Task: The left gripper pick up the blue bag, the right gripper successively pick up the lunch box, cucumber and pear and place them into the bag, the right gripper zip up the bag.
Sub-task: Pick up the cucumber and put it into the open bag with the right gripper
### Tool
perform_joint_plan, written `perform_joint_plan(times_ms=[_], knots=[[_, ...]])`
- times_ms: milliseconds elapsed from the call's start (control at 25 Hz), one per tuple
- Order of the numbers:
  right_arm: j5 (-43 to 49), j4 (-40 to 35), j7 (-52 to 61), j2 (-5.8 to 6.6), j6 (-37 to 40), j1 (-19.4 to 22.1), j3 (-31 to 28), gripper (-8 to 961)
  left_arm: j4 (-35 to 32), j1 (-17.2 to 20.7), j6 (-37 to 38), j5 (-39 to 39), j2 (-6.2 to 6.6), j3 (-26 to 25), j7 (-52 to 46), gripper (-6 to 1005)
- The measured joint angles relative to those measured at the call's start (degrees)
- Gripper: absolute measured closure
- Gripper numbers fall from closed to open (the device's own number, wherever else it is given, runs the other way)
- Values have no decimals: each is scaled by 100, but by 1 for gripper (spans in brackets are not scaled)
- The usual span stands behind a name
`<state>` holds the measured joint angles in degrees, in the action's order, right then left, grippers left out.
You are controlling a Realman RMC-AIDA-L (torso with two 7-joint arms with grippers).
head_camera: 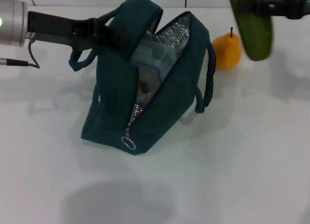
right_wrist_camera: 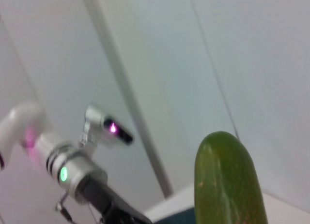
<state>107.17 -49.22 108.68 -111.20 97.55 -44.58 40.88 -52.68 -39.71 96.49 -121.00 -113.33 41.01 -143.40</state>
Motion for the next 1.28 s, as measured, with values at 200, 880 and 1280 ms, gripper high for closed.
perform_joint_plan(times_ms=[200,880,1280], knots=[[-1036,604,-838,-424,-497,164,59,392,9,15,2,107,-9,-5,-2,958],[-4677,3122,-3227,-494,-1427,-324,2722,390,21,-16,-13,165,-43,30,30,958],[-5938,2557,-3417,-499,-2437,-317,5086,389,21,24,-1,166,-40,30,70,958]])
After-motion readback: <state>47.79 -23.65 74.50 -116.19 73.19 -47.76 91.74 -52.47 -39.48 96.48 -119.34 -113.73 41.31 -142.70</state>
